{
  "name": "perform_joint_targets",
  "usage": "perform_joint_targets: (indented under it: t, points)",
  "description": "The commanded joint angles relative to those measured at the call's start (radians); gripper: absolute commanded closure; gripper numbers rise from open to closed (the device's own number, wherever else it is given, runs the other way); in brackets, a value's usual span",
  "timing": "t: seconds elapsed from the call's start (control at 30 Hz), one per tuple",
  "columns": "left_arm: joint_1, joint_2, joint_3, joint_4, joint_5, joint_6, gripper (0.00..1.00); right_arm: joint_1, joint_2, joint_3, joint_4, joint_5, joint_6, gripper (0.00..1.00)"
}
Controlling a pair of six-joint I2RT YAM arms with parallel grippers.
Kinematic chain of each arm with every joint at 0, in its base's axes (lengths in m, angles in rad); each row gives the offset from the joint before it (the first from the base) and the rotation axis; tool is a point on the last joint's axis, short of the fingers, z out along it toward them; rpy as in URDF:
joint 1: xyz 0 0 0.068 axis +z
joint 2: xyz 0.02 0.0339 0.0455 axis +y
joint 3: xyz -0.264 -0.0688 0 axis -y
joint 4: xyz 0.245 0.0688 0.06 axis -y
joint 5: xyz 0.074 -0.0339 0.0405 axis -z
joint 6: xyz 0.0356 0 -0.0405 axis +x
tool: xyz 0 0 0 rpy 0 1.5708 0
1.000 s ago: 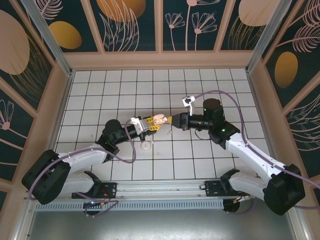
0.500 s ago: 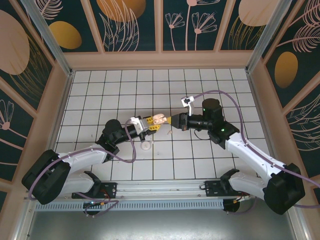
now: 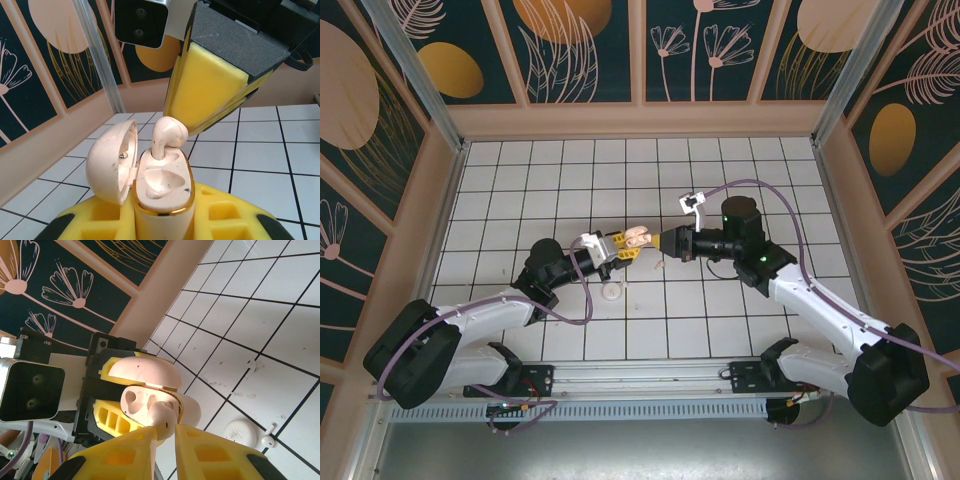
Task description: Insert wireless bluetooth earbuds into charging case
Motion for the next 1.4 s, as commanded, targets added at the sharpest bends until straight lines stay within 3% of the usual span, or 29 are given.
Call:
perform_joint_targets:
  t: [0.0, 0.77, 1.13, 1.37]
  points:
    - [-0.007, 0.010, 0.040, 0.042, 0.020, -0.013, 0.86, 0.028, 0.016, 0.037, -0.010, -0.021, -0.021, 0.81]
    - [-0.007, 0.010, 0.043, 0.034, 0.028, -0.012, 0.86, 0.046, 0.046, 0.078, -0.016, -0.003, -0.040, 0.81]
    - [-0.007, 0.012, 0.042, 0.029, 0.015, -0.011, 0.86, 0.036, -0.033, 0.054, -0.034, 0.003, -0.042, 0.68]
    - [-0.007, 0.013, 0.043, 0.031, 0.016, -0.011, 0.86, 0.024, -0.040, 0.060, -0.033, 0.002, -0.035, 0.75]
